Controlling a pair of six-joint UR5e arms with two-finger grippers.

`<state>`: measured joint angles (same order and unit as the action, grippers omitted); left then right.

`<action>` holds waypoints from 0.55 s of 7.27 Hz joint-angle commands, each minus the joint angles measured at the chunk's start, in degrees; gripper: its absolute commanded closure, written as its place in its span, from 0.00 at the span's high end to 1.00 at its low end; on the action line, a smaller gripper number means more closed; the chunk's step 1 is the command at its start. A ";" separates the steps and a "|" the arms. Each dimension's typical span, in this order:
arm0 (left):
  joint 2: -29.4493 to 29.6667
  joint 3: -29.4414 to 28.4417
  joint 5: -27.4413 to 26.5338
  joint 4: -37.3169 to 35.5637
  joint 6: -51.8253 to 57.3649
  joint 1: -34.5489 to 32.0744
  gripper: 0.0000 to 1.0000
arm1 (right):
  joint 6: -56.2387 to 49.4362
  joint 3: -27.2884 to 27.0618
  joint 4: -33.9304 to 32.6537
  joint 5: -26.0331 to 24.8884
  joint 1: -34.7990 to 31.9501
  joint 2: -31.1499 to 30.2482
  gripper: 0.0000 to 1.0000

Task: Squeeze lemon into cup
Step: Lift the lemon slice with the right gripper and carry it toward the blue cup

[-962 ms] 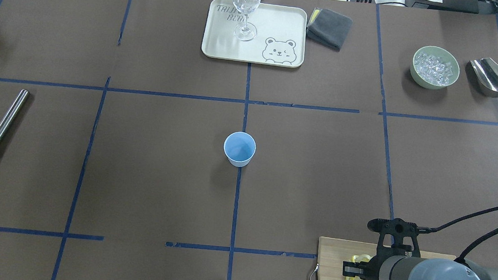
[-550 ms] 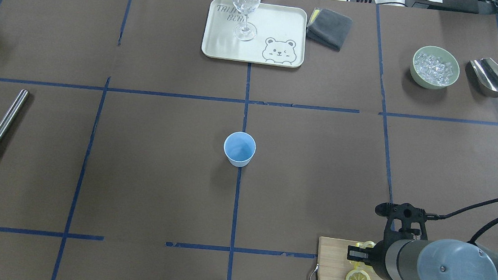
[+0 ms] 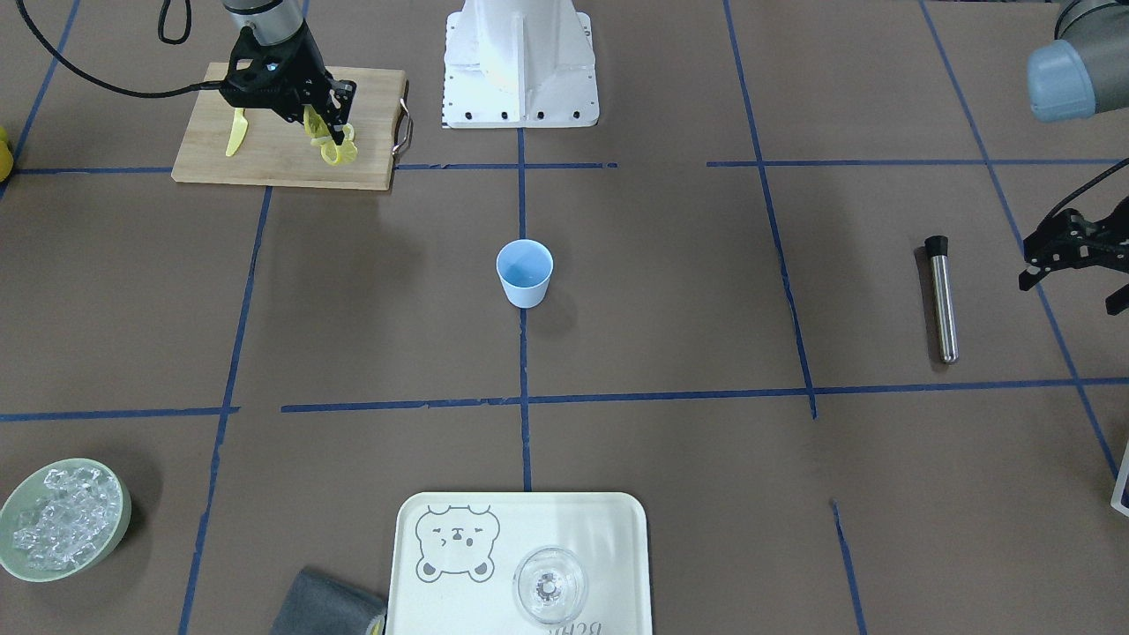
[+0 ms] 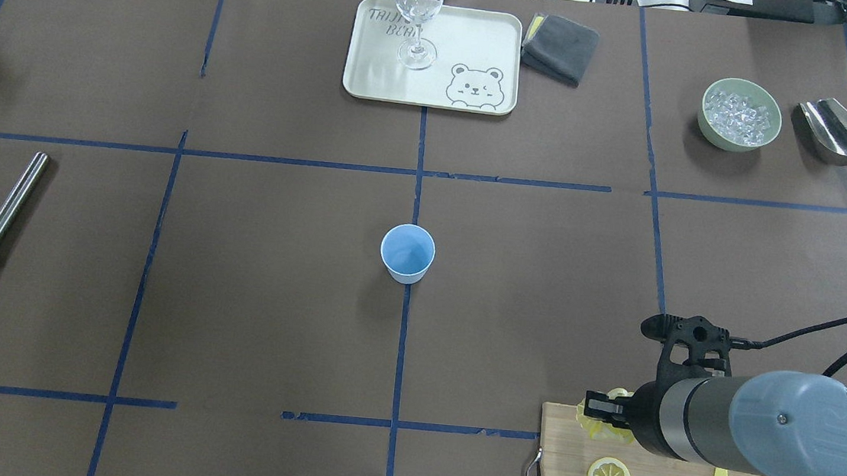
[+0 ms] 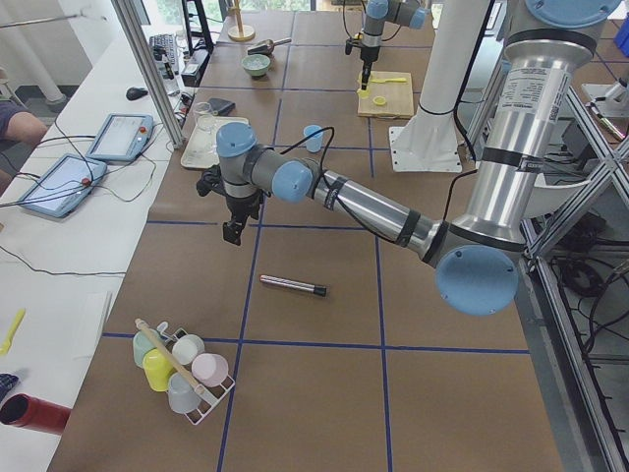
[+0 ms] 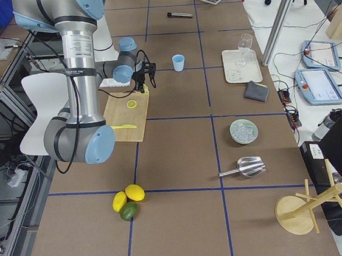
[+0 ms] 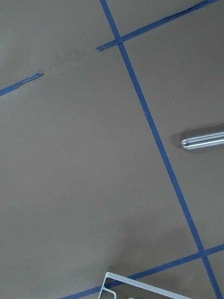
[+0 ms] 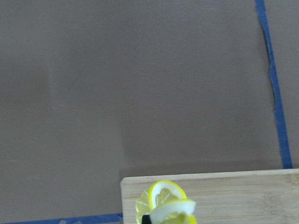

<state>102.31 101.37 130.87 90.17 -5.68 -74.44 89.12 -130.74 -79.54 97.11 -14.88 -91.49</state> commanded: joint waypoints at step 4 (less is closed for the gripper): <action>0.00 -0.12 0.00 0.00 -0.12 0.00 1.00 | 0.00 1.53 -9.43 1.06 -4.27 16.01 0.31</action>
<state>102.31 101.26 130.87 90.14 -5.73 -74.44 89.12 -130.06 -82.88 98.02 -17.57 -82.43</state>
